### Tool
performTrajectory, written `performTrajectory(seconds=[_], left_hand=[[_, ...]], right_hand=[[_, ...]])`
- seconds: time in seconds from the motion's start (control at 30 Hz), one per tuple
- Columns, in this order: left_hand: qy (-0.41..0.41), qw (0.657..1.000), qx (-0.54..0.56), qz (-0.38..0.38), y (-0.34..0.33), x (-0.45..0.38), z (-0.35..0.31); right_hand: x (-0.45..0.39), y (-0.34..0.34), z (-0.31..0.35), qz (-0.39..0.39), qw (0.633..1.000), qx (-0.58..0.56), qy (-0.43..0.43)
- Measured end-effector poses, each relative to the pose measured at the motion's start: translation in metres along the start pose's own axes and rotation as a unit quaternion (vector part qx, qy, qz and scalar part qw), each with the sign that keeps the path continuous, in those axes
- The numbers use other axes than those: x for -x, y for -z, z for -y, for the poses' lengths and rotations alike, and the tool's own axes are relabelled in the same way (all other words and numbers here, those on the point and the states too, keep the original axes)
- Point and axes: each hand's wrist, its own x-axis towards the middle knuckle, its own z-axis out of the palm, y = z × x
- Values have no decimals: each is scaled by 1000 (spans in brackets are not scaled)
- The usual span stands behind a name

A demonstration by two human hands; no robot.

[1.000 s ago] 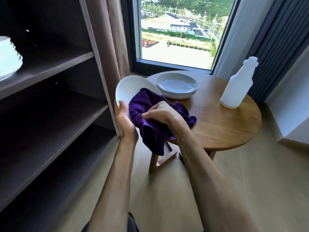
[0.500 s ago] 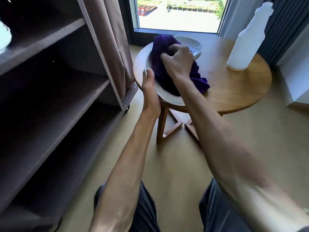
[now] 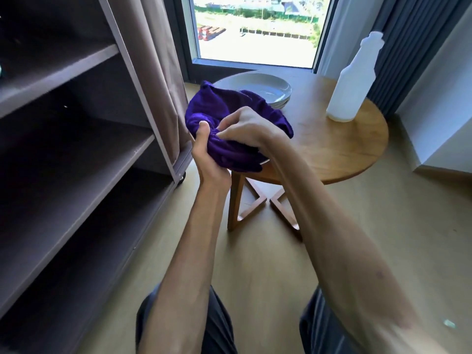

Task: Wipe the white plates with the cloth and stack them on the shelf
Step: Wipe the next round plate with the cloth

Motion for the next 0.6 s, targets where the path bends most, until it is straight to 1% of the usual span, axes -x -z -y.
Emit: performTrajectory(seconds=[0.07,0.13,0.2,0.3,0.37,0.43,0.5,0.6], left_hand=[[23,999,39,10,-3,1,1],[50,995,82,-6,-4,-1,-2],[62,992,107,-20,-2,-8,0],[90,992,76,-52,-10,-6,2],[103,992,42,-56,-17,1,2],[89,994,15,-58,-17,1,3],[73,995,-30,-60,-16,4,1],[94,993,-56,-35,-14,8,10]], right_hand=[[2,7,0,19,999,51,-4],[6,14,-4,47,993,106,-26],[12,19,-14,61,987,138,-55],[13,27,-24,51,979,178,-88],[3,35,-29,41,965,228,-123],[-8,44,-39,-16,954,249,-167],[-17,49,-48,-114,945,243,-185],[-31,49,-51,-240,930,240,-139]])
